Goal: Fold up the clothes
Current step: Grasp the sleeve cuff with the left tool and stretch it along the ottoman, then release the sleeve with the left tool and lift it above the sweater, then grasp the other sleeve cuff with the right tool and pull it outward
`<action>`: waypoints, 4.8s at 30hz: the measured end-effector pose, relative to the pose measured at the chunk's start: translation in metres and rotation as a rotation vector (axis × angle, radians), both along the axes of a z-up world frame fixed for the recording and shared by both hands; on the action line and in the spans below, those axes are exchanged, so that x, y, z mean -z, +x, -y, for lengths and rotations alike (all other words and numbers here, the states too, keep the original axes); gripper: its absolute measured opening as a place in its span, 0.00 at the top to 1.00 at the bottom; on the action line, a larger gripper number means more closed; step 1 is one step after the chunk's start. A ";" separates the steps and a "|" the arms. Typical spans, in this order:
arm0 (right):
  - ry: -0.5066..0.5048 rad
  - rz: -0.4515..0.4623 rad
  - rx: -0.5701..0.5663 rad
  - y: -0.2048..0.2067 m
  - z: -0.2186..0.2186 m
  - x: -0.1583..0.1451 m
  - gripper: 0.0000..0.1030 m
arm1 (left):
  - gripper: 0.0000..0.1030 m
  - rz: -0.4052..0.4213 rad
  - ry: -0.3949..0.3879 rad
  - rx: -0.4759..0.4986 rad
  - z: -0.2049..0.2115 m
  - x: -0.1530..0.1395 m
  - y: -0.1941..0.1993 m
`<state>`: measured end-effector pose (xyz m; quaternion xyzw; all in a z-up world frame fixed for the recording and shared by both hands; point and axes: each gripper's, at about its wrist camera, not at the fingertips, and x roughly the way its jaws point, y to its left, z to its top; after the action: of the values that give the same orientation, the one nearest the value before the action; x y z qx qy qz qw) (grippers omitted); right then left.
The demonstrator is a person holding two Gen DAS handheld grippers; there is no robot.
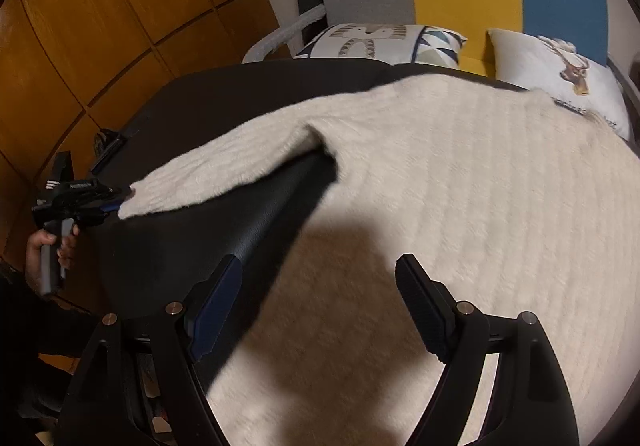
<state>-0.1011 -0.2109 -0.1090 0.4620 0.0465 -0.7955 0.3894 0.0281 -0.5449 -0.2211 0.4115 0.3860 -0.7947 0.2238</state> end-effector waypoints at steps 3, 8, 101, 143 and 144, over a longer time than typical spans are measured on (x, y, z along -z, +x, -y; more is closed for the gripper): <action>0.002 -0.008 -0.007 -0.003 0.012 0.001 0.20 | 0.98 0.091 -0.222 0.020 -0.024 -0.010 -0.014; 0.016 -0.036 -0.034 -0.006 0.029 0.000 0.20 | 0.98 0.126 -0.383 0.048 -0.048 -0.019 -0.026; -0.205 0.091 0.488 0.040 -0.307 0.026 0.39 | 0.91 0.019 -0.312 0.858 -0.387 -0.028 -0.043; -0.242 0.167 1.123 0.046 -0.631 0.088 0.92 | 0.91 -0.060 -0.212 1.107 -0.486 -0.025 -0.116; -0.234 0.164 1.117 0.046 -0.629 0.087 0.92 | 0.91 -0.063 -0.212 1.108 -0.487 -0.026 -0.117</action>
<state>-0.0552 0.4186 -0.1956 0.4307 -0.3231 -0.8418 -0.0391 -0.0892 -0.0582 -0.1954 0.5041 0.0367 -0.8398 -0.1983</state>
